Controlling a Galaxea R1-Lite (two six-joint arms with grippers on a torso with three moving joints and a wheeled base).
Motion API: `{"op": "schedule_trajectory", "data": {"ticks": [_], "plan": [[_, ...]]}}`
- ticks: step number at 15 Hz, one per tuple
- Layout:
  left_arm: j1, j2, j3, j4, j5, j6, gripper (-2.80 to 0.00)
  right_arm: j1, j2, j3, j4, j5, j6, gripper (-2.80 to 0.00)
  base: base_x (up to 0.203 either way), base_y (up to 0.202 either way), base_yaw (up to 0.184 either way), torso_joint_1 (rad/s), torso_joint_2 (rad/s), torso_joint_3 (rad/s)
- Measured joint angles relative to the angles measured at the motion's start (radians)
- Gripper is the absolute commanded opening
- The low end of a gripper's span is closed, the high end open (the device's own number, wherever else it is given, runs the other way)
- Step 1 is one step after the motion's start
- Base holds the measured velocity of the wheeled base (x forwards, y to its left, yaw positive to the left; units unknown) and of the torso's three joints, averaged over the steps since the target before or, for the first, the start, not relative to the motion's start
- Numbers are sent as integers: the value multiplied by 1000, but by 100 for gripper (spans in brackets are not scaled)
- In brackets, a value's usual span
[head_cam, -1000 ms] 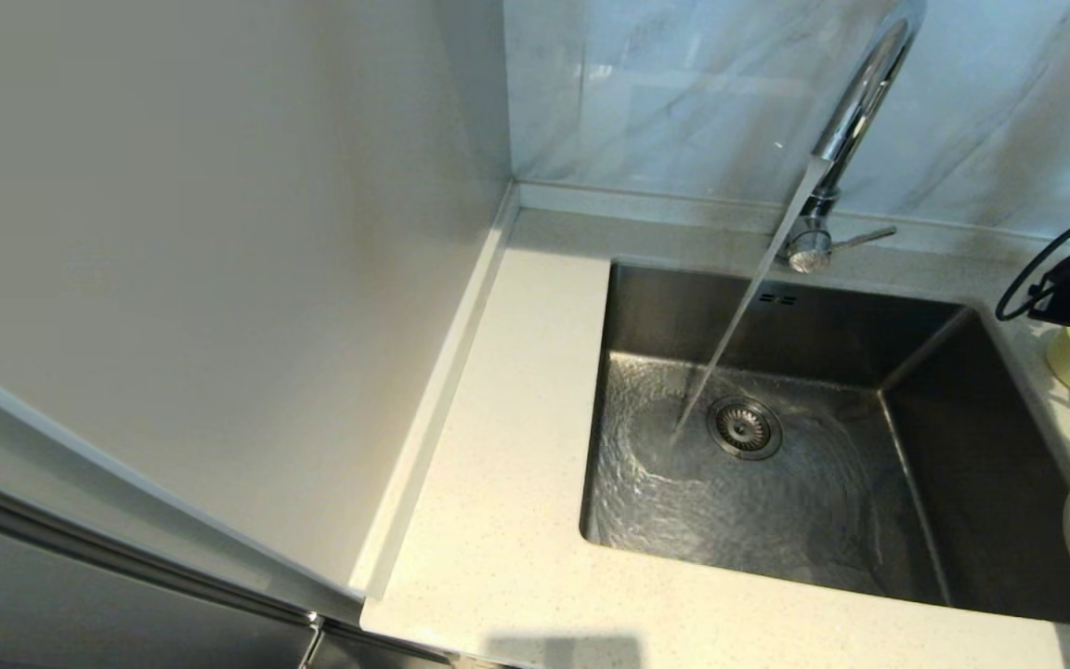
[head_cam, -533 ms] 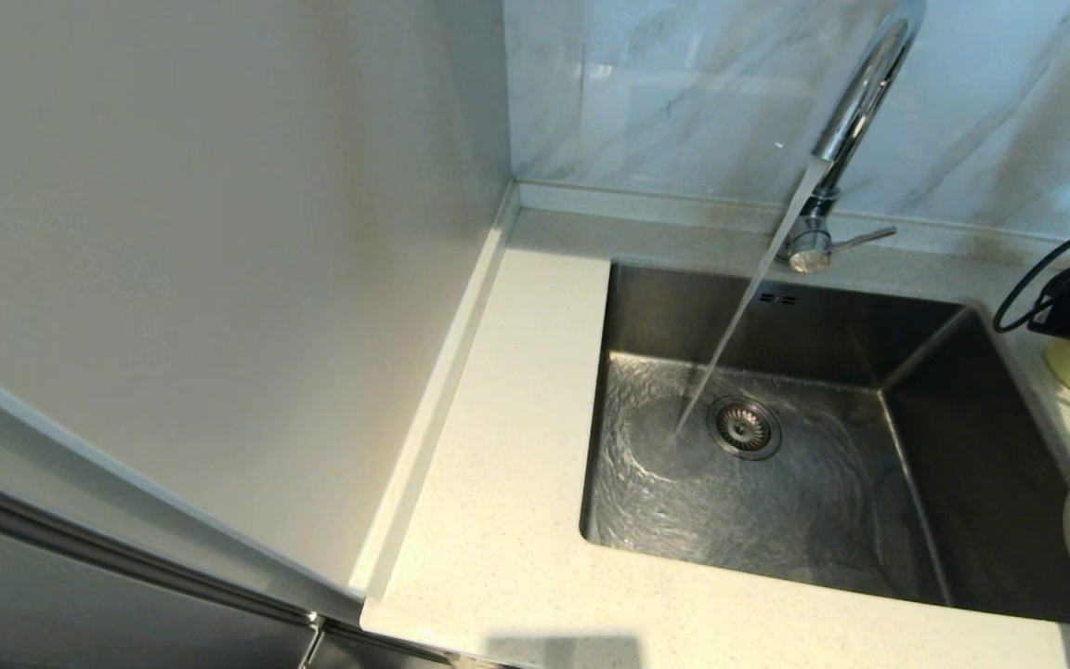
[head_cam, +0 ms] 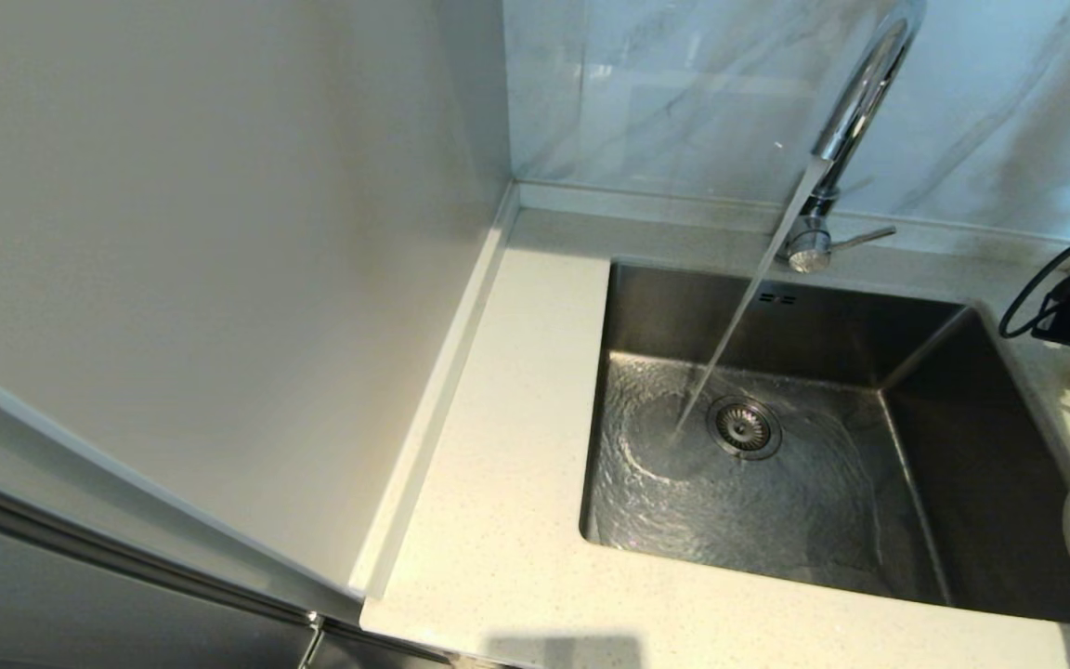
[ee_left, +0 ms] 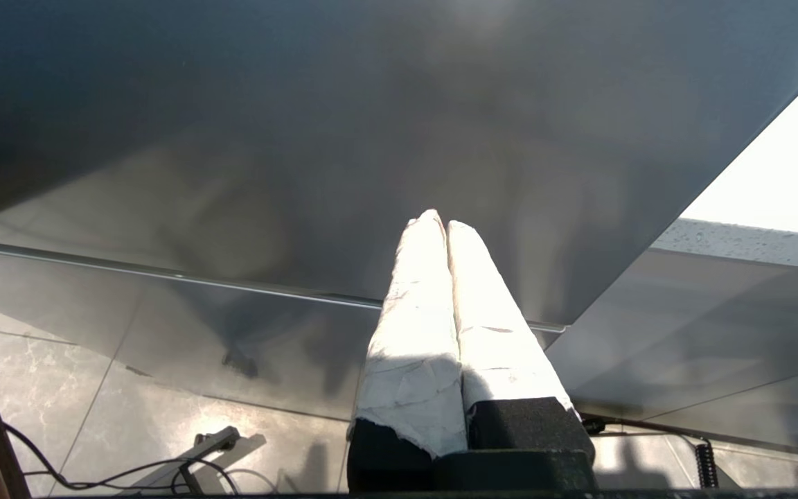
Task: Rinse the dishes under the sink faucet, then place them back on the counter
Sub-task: Pick up the bowl, then rinse the bowl
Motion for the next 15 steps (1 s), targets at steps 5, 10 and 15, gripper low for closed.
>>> {"op": "schedule_trajectory", "data": {"ticks": [5, 10, 15], "plan": [[0, 0, 0, 0, 0, 0, -280, 67, -105, 120, 1, 58, 36, -280, 0, 0, 0, 0, 0, 0], [0, 0, 0, 0, 0, 0, -280, 235, -380, 365, 8, 259, 37, -280, 0, 0, 0, 0, 0, 0], [0, 0, 0, 0, 0, 0, -280, 358, -594, 579, -21, 674, 64, -280, 0, 0, 0, 0, 0, 0]]}}
